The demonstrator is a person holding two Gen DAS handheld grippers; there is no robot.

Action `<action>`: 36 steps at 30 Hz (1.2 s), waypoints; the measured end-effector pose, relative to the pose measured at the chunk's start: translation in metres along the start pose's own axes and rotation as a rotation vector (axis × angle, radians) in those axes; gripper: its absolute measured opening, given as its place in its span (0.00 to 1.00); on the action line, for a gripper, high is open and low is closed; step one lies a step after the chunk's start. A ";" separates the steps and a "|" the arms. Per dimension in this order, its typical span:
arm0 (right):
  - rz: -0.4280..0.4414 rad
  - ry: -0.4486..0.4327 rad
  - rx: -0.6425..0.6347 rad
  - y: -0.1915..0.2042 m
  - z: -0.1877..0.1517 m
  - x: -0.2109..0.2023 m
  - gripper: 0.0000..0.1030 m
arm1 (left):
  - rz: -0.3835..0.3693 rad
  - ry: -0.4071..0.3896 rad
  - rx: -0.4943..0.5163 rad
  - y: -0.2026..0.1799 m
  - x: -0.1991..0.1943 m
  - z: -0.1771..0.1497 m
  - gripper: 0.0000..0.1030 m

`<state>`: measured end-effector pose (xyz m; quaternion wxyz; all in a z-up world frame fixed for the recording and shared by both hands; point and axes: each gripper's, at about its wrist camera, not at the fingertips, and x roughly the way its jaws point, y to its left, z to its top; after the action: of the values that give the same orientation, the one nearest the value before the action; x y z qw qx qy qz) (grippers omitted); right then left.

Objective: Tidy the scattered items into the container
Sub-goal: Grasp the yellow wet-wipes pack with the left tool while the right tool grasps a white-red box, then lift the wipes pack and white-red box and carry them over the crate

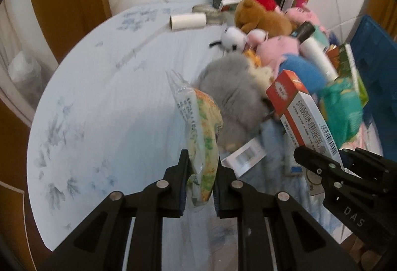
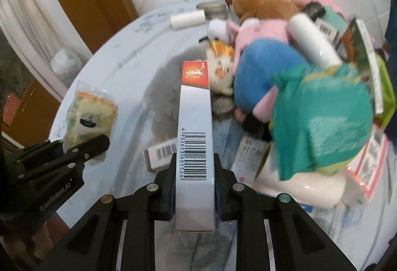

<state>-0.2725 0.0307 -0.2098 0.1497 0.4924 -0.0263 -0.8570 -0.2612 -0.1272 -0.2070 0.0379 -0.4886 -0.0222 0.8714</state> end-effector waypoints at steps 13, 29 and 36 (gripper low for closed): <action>-0.080 -0.182 0.033 -0.026 0.030 -0.094 0.22 | -0.086 -0.154 0.090 -0.054 -0.063 0.043 0.16; -0.168 -0.321 0.053 -0.148 0.020 -0.223 0.22 | -0.146 -0.251 0.172 -0.225 -0.100 0.067 0.16; -0.161 -0.345 0.000 -0.213 0.018 -0.271 0.22 | -0.125 -0.286 0.145 -0.303 -0.113 0.070 0.16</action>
<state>-0.2094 0.3089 -0.0153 0.0738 0.3385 -0.0120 -0.9380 -0.2490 0.1646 -0.0519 0.1237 -0.3533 0.0052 0.9273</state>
